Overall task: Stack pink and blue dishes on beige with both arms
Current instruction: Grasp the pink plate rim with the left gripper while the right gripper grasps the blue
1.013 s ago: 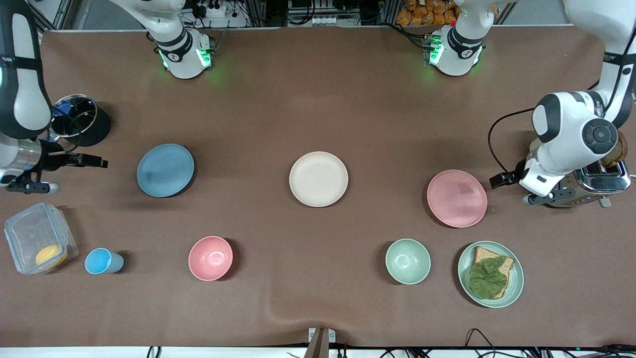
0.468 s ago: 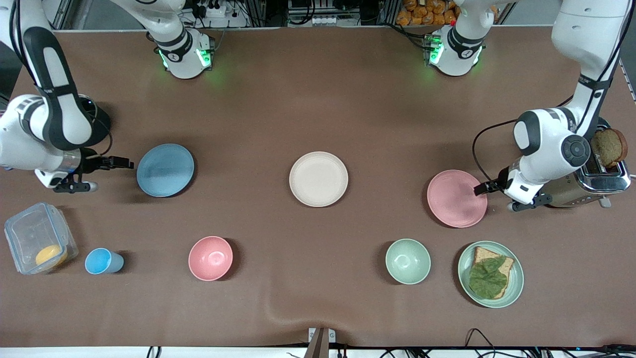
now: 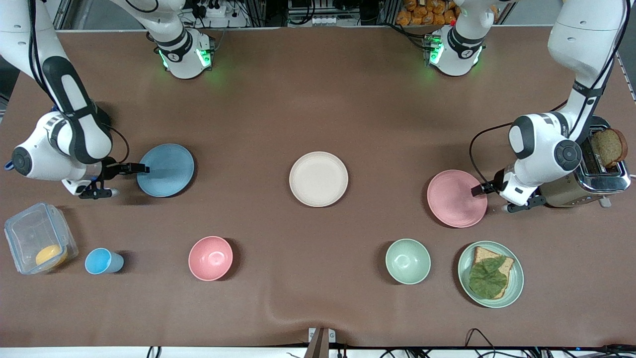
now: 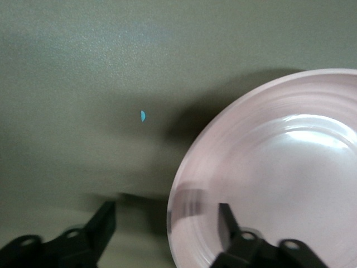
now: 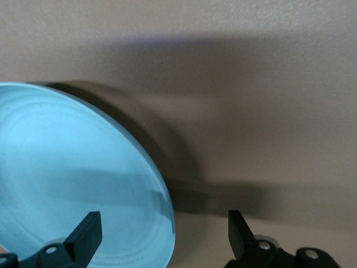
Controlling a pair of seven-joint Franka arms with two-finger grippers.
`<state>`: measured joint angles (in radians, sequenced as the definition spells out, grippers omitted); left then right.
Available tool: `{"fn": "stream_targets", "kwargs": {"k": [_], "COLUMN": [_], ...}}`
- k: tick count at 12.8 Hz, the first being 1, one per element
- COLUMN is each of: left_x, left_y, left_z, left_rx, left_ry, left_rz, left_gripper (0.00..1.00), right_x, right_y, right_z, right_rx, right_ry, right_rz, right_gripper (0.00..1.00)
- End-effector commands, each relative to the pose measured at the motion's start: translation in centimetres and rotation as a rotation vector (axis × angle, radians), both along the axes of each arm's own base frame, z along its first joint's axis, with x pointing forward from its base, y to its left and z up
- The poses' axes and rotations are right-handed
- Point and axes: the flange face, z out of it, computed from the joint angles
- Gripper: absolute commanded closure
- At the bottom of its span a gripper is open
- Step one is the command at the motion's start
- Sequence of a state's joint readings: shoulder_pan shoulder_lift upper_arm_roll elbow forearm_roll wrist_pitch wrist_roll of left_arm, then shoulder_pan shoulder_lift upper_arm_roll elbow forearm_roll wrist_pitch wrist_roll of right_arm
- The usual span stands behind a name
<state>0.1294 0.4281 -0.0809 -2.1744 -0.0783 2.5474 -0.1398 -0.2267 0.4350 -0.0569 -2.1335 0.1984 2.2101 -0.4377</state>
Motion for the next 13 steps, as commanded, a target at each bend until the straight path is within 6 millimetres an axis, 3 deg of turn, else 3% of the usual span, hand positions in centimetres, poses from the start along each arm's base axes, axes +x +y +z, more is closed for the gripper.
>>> {"fn": "stream_targets", "kwargs": {"k": [1,3,5,6,9,11,13], "left_x": [0.1,0.0,0.0,0.1,0.3,0.3,0.4], "left_y": [0.0,-0.3,-0.6,-1.3,-4.5,-7.0,-10.8], "left_z": [-0.1,-0.3,-0.4,0.1,2.4,5.5,8.5], "left_rx": [-0.042,-0.078,-0.083,-0.087,-0.112,-0.138,-0.158], "left_ry": [-0.008,-0.005,-0.003,-0.009,-0.018,-0.014,-0.024], "left_rz": [0.050,0.097,0.093,0.084,0.040,0.014,-0.026], "left_gripper": [0.59,0.78,1.00,1.00,1.00,1.00,1.00], "right_x": [0.2,0.0,0.0,0.2,1.9,3.3,4.3], "right_y": [0.5,0.5,0.9,0.8,1.4,1.5,1.5], "right_z": [-0.8,-1.6,-1.6,-1.4,-0.1,1.4,2.8], "right_rx": [0.038,0.044,0.048,0.055,0.093,0.118,0.129], "right_ry": [-0.004,0.011,0.021,0.030,0.086,0.121,0.130], "right_rz": [-0.014,-0.019,-0.016,-0.015,0.007,0.018,0.028], "right_gripper": [0.28,0.50,0.80,0.98,1.00,1.00,1.00]}}
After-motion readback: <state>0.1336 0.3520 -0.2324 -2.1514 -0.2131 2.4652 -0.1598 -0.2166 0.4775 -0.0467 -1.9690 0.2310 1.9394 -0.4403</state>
